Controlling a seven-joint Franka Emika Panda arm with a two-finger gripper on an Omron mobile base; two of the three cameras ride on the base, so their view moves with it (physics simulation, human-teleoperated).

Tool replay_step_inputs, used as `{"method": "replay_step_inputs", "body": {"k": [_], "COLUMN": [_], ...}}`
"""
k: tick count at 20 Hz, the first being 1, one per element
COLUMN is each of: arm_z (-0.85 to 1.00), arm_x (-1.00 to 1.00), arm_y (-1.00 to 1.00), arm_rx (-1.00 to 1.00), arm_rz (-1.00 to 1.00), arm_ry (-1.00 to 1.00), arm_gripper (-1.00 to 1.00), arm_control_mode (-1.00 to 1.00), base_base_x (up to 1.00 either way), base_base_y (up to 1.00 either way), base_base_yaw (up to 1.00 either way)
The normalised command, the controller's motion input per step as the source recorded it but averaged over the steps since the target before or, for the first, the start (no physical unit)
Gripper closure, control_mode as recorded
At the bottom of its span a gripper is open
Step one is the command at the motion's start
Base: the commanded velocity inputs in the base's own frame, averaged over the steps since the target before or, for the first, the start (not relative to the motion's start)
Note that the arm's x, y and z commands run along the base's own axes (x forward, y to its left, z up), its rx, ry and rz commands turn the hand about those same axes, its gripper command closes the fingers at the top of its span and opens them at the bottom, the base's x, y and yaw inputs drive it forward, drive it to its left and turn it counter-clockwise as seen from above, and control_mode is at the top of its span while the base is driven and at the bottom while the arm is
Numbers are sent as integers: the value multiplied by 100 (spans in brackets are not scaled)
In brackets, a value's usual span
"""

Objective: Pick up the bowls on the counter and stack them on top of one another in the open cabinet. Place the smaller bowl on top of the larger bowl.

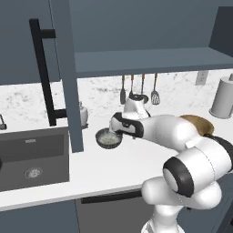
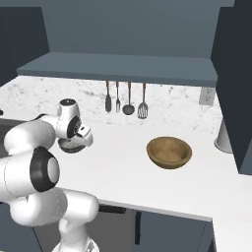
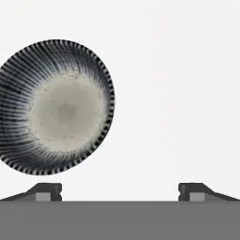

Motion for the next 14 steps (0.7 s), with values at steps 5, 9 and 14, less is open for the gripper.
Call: {"method": "replay_step_inputs", "body": {"k": [5,9,14], "arm_z": [-10,-26,-32], "arm_x": [20,19,18], "arm_y": [0,8,14], "arm_rx": [0,0,0], "arm_rz": [-1,0,0], "arm_ry": [8,4,0], "arm_gripper": [-100,-100,-100], "arm_control_mode": [-100,-100,-100], "base_base_x": [0,0,0], "base_base_y": [0,0,0], "base_base_yaw": [0,0,0]}}
